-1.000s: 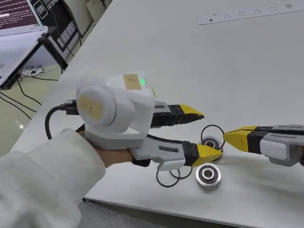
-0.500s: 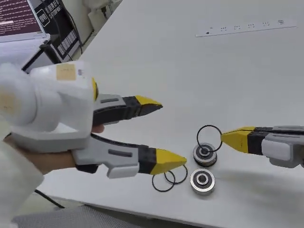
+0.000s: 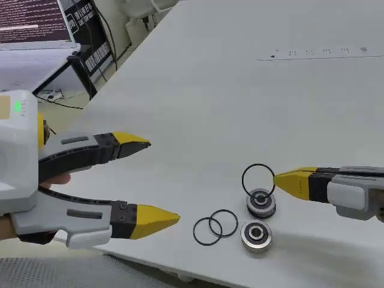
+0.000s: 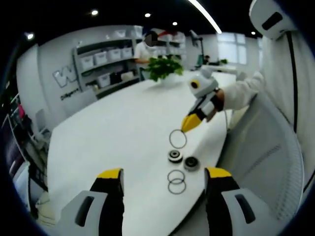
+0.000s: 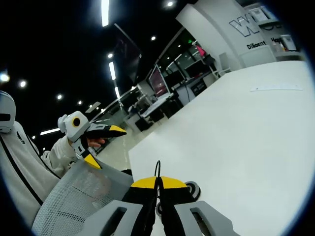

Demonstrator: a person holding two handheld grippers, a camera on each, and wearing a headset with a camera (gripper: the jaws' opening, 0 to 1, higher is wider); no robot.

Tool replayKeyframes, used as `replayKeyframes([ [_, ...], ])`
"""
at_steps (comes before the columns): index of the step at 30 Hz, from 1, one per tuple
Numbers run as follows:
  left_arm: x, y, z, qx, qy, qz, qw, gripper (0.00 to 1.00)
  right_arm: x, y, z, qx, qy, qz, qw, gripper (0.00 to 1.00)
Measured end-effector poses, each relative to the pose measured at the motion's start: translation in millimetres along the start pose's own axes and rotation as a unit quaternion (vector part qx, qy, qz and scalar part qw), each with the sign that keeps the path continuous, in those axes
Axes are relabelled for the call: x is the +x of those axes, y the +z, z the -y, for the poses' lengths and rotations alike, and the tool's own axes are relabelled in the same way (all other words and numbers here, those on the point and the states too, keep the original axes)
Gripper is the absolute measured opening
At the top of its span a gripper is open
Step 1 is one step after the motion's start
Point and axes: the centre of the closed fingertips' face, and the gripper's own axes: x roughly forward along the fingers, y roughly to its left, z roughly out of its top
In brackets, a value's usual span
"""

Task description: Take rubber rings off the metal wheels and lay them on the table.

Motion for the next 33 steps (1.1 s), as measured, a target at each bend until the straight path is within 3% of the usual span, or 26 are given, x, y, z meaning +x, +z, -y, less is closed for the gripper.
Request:
replayKeyframes([
  [10, -6.9, -18.5, 7.4, -0.025, 0.022, -0.004, 0.9994, 0.71, 17.5, -1.6, -17.0, -0.023, 0.024, -0.031, 0.9990, 0.00],
  [13, -5.2, -17.2, 11.7, -0.015, 0.015, 0.000, 0.9998, 0.70, 22.6, -5.5, -22.7, -0.029, 0.032, -0.043, 0.9981, 0.00],
  [15, -4.1, -16.2, 8.2, -0.015, 0.023, 0.005, 0.9996, 0.68, 26.2, -10.0, -25.2, -0.039, 0.036, -0.056, 0.9971, 0.00],
  [18, -0.3, -17.8, 6.9, -0.023, 0.028, 0.009, 0.9993, 0.70, 32.2, -16.4, -25.7, -0.044, 0.038, -0.071, 0.9958, 0.00],
  [21, 2.1, -22.4, 12.4, -0.012, 0.017, -0.003, 0.9998, 0.77, 37.6, -21.3, -25.8, -0.045, 0.037, -0.084, 0.9948, 0.00],
  [33, 1.3, -27.5, 11.2, -0.018, 0.018, -0.008, 0.9996, 0.79, 60.5, -42.5, -12.5, -0.066, 0.024, -0.152, 0.9860, 0.00],
])
